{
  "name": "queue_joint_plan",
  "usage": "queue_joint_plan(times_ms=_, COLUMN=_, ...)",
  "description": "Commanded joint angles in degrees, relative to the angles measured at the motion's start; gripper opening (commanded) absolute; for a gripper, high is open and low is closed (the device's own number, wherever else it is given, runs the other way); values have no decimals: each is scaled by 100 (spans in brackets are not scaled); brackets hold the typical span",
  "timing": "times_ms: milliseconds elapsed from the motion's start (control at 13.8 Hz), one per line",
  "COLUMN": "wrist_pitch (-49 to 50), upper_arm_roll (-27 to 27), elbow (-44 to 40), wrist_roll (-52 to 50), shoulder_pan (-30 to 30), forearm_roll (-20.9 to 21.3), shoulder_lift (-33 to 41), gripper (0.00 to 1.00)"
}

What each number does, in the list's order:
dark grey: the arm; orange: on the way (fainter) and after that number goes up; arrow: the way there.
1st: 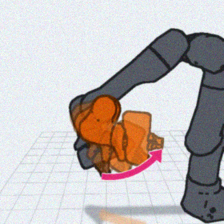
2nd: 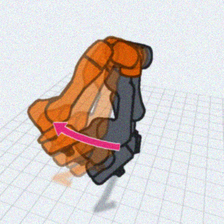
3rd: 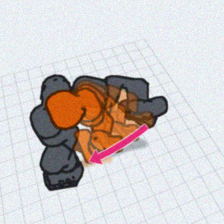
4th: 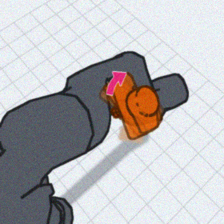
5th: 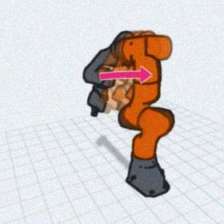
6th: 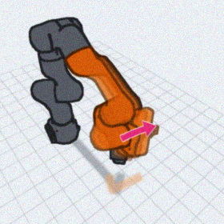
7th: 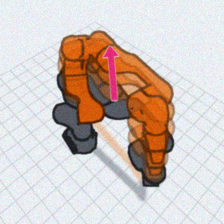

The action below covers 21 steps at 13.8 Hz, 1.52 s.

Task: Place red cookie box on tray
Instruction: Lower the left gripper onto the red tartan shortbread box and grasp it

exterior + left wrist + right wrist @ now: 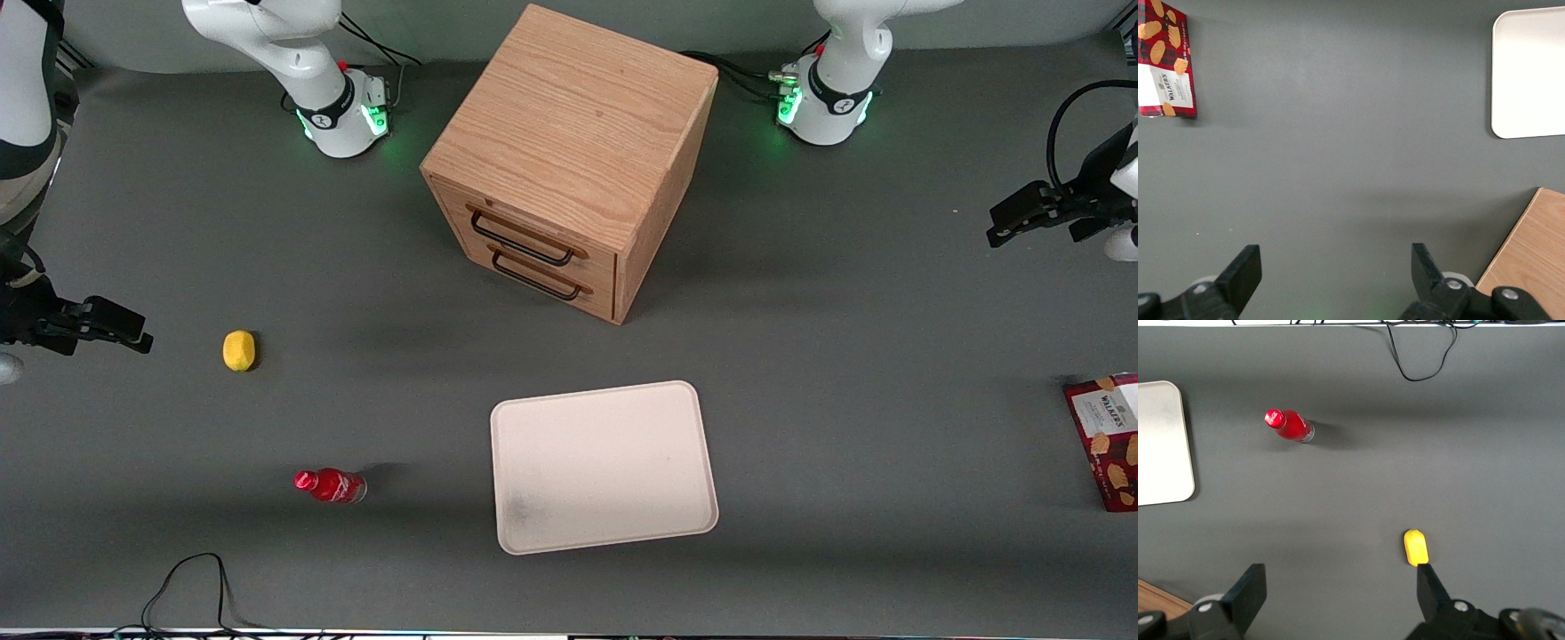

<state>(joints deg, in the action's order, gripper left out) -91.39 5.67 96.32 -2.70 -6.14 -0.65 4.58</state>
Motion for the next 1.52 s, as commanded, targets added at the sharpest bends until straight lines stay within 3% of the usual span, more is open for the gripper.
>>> queue_joint_plan(times_ms=0, wrist_pitch=25, upper_arm_roll=13, elbow=115, wrist_roll=32, shoulder_pan=8, forearm_roll=73, shoulder_lift=96, gripper=100)
queue_joint_plan(times_ms=217, wrist_pitch=-282, upper_arm_roll=-109, elbow=62, wrist_roll=207, shoulder_pan=-123, forearm_roll=300, shoulder_lift=-263, gripper=100)
queue_joint_plan(times_ms=361, wrist_pitch=-747, upper_arm_roll=-625, elbow=-191, wrist_roll=1064, shoulder_pan=-221, forearm_roll=661, shoulder_lift=-807, gripper=100)
queue_joint_plan(times_ms=434, wrist_pitch=-888, upper_arm_roll=-1046, elbow=-497, wrist_roll=1644, shoulder_pan=-212, forearm_roll=558, shoulder_lift=-1184, gripper=100)
queue_joint_plan(times_ms=506, wrist_pitch=-968, upper_arm_roll=-1459, elbow=-822, wrist_roll=2024, shoulder_pan=-203, forearm_roll=426, shoulder_lift=-1623, gripper=100)
queue_joint_plan(times_ms=651, wrist_pitch=-1021, upper_arm_roll=-2233, elbow=-1368, wrist_roll=2639, shoulder_pan=-212, forearm_roll=-283, shoulder_lift=-2519, gripper=100)
queue_joint_plan(times_ms=795, wrist_pitch=-1633, upper_arm_roll=-2683, elbow=-1913, wrist_roll=3596, shoulder_pan=-221, forearm_roll=-594, shoulder_lift=-3407, gripper=100)
queue_joint_plan(times_ms=1229, wrist_pitch=-3199, upper_arm_roll=-2957, elbow=-1977, wrist_roll=4688, shoulder_pan=-527, forearm_roll=-1920, shoulder_lift=-4939, gripper=100)
queue_joint_plan(times_ms=1446, wrist_pitch=-3657, upper_arm_roll=-2957, elbow=-1977, wrist_roll=4963, shoulder_pan=-572, forearm_roll=-2089, shoulder_lift=-5222, gripper=100)
